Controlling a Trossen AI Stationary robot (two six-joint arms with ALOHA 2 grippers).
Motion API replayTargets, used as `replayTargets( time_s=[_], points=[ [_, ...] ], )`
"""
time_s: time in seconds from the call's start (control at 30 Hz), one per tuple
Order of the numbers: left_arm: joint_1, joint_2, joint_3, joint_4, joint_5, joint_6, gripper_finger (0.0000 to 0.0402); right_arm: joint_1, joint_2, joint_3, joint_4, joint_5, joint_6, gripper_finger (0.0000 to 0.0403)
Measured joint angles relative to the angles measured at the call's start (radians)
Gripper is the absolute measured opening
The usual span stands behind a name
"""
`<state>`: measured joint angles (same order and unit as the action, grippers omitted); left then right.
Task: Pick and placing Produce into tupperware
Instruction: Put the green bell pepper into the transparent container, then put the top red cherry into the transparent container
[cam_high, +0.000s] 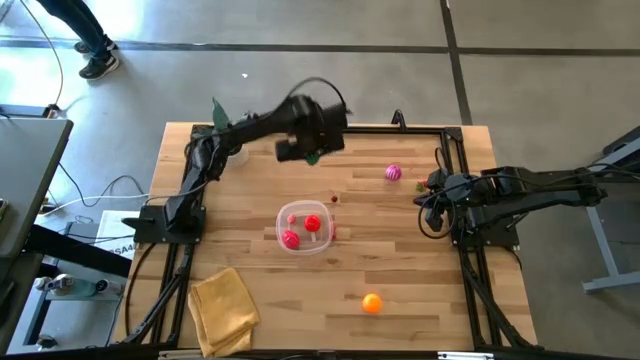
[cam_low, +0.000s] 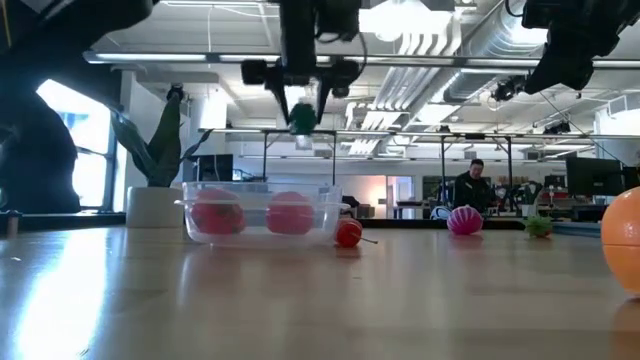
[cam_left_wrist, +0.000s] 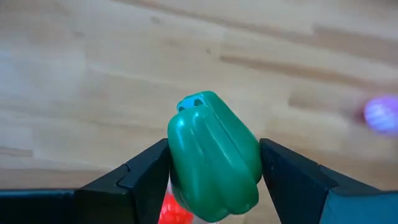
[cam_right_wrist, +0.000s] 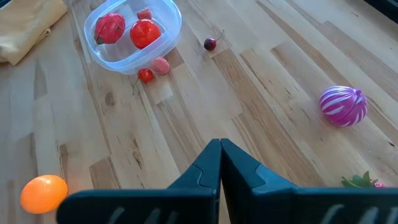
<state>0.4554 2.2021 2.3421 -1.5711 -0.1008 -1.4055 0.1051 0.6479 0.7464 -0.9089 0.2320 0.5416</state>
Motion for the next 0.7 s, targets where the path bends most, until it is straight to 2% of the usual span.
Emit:
replayTargets(
  time_s=[0.13, 0.3, 0.4, 0.5, 0.7],
  points=[
    [-0.128, -0.007, -0.002, 0.000, -0.088, -0.048, 0.0251, 0.000, 0.000, 0.000, 0.000, 0.000, 0.000, 0.0000],
    [-0.247, -0.008, -0.084, 0.000, -0.112, -0.150, 0.0283, 0.000, 0.000, 0.000, 0.000, 0.000, 0.000, 0.0000],
    [-0.283, -0.021, -0.180, 0.003, -0.036, -0.230, 0.0300, 0.000, 0.000, 0.000, 0.000, 0.000, 0.000, 0.0000],
    [-0.316, -0.070, -0.291, -0.004, -0.031, -0.276, 0.0309, 0.000, 0.000, 0.000, 0.000, 0.000, 0.000, 0.0000],
    [-0.331, -0.106, -0.351, 0.036, -0.158, -0.248, 0.0308, 0.000, 0.000, 0.000, 0.000, 0.000, 0.000, 0.0000]
  ],
)
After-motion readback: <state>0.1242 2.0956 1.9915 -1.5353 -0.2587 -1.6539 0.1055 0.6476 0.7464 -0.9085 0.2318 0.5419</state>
